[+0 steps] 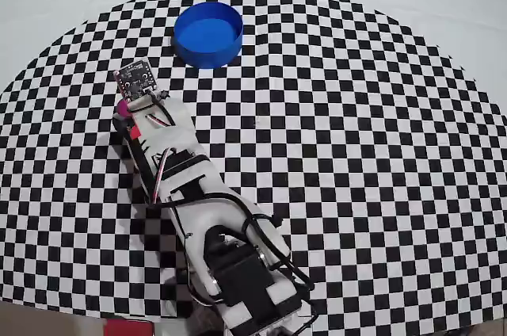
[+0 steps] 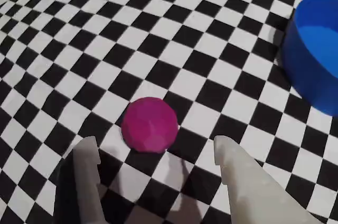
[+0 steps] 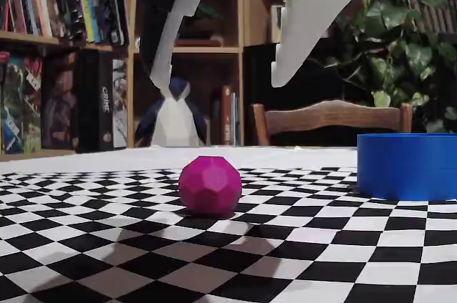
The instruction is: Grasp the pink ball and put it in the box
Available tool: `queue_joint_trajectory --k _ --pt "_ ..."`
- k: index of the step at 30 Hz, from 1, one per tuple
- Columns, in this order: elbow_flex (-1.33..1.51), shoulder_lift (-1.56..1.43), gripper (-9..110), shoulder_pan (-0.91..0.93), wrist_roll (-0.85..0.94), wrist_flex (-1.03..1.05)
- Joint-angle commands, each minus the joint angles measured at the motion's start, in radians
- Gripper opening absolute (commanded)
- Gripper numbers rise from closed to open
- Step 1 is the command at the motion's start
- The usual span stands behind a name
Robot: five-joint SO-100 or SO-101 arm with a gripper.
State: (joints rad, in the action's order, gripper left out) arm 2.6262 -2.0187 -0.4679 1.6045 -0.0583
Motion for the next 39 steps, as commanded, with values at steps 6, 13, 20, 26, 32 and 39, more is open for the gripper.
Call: queue_joint_trajectory --k 6,13,20,26,32,39 --pt "-0.072 0.049 25 0.002 -0.005 -0.029" --pt "-0.092 0.075 25 -0.003 -0.005 -0.029" --pt "-0.121 0.117 25 -0.003 -0.005 -0.029" --pt "-0.153 0.161 25 0.0 -0.005 -0.029" --pt "-0.186 0.204 25 0.0 -0.005 -0.029" --pt "-0.219 0.249 25 0.0 -0.005 -0.029"
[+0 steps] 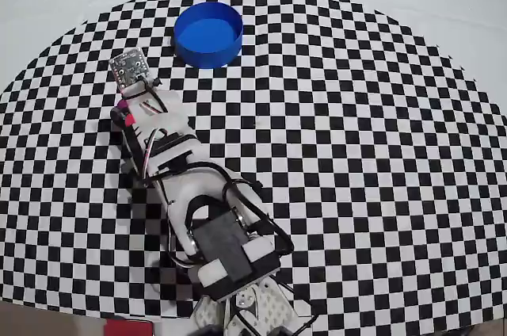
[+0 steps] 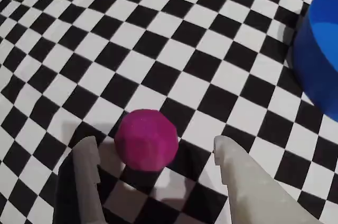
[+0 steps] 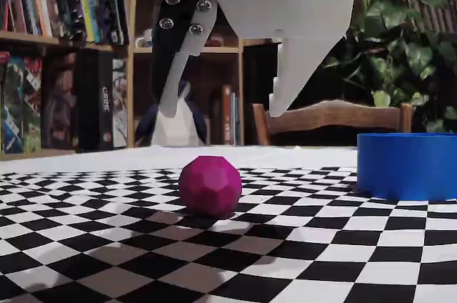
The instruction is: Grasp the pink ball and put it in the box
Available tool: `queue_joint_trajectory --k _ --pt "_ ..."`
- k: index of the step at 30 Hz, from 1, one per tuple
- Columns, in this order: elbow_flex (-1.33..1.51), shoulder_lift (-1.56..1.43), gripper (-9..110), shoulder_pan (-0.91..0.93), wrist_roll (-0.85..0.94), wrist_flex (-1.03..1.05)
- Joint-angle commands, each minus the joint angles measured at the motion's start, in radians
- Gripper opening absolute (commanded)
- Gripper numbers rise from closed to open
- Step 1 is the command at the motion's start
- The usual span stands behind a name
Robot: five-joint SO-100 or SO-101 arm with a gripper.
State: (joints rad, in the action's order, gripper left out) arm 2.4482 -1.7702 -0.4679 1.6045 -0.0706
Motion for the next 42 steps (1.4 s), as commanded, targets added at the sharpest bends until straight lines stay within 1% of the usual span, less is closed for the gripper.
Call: queue_joint_trajectory --k 1,42 --pt "-0.048 0.008 25 -0.002 -0.005 -0.017" --pt "-0.19 0.192 25 0.005 -0.005 -0.017"
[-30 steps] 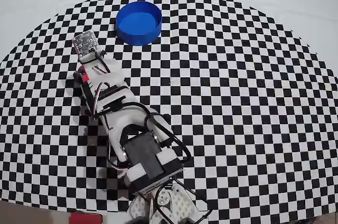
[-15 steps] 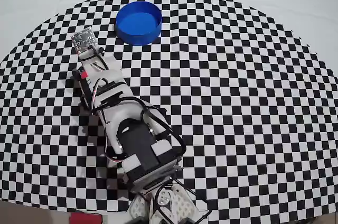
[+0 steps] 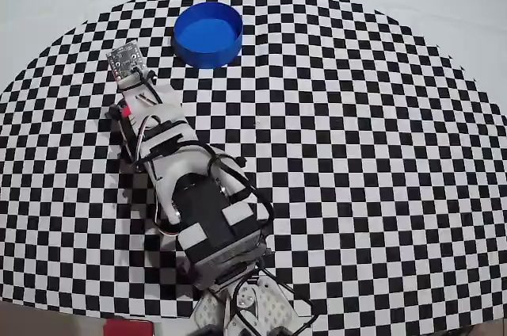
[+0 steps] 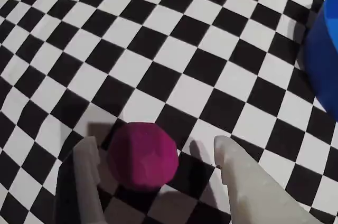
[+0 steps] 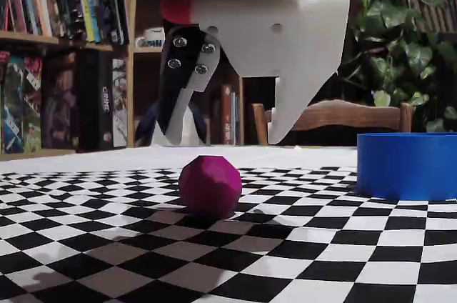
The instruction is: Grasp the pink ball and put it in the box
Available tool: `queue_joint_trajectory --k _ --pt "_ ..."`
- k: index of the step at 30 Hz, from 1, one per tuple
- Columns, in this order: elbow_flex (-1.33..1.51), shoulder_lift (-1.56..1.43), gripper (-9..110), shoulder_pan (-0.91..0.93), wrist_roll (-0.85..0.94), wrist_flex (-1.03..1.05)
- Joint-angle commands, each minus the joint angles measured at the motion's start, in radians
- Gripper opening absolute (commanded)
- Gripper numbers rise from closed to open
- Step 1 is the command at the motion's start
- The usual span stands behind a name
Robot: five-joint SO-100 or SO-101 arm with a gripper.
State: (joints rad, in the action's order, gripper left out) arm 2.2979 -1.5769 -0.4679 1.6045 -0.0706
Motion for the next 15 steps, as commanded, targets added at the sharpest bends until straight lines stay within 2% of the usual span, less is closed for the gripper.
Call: queue_joint_trajectory --k 1,15 --pt "-0.041 0.002 25 0.005 -0.005 -0.017" --pt "-0.054 0.032 25 0.0 -0.005 -0.017"
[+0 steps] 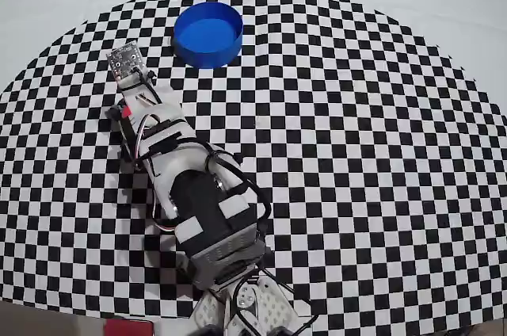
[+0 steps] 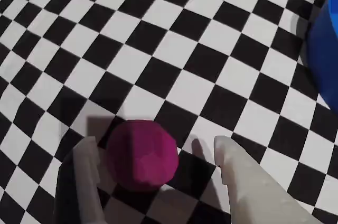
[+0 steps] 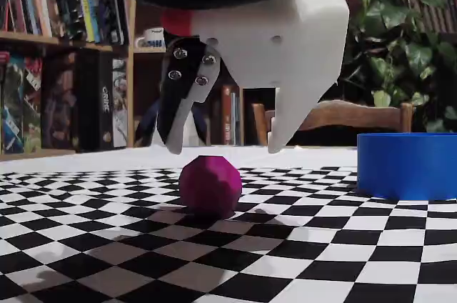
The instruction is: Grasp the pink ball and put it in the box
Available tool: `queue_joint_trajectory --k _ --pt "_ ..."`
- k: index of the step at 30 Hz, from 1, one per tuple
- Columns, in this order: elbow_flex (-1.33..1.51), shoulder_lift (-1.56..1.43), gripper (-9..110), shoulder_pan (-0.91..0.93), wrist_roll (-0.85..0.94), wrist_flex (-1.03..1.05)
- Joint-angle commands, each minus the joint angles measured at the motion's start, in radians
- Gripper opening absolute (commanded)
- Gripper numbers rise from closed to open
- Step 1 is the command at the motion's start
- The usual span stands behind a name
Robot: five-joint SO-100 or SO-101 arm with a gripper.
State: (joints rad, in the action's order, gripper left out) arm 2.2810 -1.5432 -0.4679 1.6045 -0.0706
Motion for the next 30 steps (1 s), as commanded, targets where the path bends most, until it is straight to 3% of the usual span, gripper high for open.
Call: queue_joint_trajectory --k 1,30 --pt "-0.038 0.002 25 0.0 -0.005 -0.017" --pt "-0.077 0.074 25 -0.012 -0.003 -0.02"
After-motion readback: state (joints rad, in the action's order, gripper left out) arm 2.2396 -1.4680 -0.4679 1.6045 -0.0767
